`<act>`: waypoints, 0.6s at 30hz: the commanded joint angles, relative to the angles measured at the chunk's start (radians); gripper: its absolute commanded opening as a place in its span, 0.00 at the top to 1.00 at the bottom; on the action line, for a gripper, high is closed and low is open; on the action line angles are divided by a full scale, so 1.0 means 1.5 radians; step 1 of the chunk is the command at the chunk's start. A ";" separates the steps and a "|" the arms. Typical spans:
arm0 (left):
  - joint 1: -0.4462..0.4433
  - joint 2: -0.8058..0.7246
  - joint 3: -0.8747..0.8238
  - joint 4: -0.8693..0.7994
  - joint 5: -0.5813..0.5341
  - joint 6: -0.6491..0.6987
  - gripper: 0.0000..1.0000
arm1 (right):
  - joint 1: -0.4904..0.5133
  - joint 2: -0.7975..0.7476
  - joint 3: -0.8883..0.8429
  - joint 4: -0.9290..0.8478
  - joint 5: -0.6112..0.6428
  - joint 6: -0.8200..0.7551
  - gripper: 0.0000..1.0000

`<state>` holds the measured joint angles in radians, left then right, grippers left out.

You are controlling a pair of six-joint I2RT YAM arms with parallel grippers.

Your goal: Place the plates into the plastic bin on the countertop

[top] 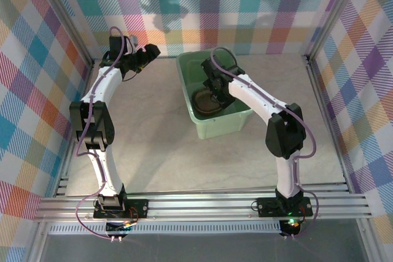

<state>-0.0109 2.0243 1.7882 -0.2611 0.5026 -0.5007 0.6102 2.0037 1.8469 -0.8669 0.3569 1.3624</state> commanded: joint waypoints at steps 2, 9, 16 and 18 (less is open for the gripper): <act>-0.011 -0.045 -0.006 -0.026 -0.016 0.034 0.13 | 0.005 -0.049 0.035 0.031 0.045 -0.137 0.13; -0.049 -0.136 -0.147 0.048 -0.113 0.089 0.13 | 0.008 -0.136 0.026 0.163 0.119 -0.488 0.10; -0.068 -0.271 -0.315 0.075 -0.207 0.130 0.13 | -0.038 -0.366 -0.242 0.296 0.213 -0.636 0.02; -0.074 -0.321 -0.380 0.092 -0.257 0.161 0.13 | -0.094 -0.441 -0.327 0.283 0.203 -0.626 0.01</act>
<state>-0.1112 1.6436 1.3033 -0.1749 0.2401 -0.3439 0.5591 1.4418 1.4818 -0.4969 0.6102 0.5278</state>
